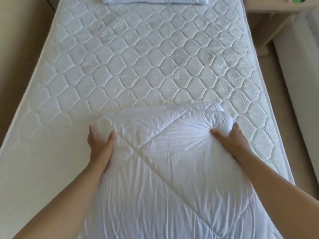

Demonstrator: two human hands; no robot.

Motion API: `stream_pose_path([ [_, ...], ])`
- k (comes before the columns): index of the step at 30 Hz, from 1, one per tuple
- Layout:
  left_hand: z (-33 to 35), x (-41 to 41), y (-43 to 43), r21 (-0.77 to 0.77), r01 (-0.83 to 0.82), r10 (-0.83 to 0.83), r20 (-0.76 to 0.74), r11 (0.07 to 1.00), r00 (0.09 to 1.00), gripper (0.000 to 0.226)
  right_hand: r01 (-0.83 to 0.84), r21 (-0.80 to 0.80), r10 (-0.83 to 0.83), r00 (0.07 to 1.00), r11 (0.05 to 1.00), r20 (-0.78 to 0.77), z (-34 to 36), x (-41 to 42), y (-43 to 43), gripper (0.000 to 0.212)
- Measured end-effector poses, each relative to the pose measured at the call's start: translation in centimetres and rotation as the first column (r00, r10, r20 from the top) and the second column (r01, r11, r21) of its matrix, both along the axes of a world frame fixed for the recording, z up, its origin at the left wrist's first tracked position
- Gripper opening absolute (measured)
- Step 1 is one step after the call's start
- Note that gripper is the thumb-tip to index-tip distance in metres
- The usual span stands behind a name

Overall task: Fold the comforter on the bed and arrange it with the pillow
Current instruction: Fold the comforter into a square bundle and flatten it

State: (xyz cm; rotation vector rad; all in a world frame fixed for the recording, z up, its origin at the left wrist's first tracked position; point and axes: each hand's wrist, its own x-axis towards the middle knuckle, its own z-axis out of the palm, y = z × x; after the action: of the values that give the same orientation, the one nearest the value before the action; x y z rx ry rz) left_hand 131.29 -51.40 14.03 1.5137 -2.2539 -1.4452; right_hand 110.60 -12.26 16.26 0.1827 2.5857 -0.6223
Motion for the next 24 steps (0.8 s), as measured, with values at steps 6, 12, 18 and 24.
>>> stream_pose_path([
  [6, 3.5, 8.3, -3.3, 0.372, -0.077, 0.024, 0.145, 0.925, 0.989, 0.114, 0.205, -0.376, -0.166, 0.977, 0.904, 0.132, 3.9, 1.3, 4.4, 0.118],
  [12, 6.3, 11.9, -2.4, 0.530, 0.022, -0.024, -0.004, 0.848, 1.000, 0.086, 0.214, -0.557, -0.139, 0.975, 0.802, 0.174, 7.4, 5.2, 5.1, 0.106],
  [18, 6.2, 16.0, 0.2, 0.439, 0.037, -0.032, -0.020, 0.898, 0.999, 0.088, 0.254, -0.577, -0.124, 0.959, 0.776, 0.256, 8.5, 11.4, 7.5, 0.118],
  [24, 5.9, 17.7, 3.1, 0.287, -0.018, -0.025, 0.144, 0.958, 0.989, 0.091, 0.338, -0.490, -0.101, 0.889, 0.803, 0.447, 8.8, 13.6, 8.9, 0.118],
])
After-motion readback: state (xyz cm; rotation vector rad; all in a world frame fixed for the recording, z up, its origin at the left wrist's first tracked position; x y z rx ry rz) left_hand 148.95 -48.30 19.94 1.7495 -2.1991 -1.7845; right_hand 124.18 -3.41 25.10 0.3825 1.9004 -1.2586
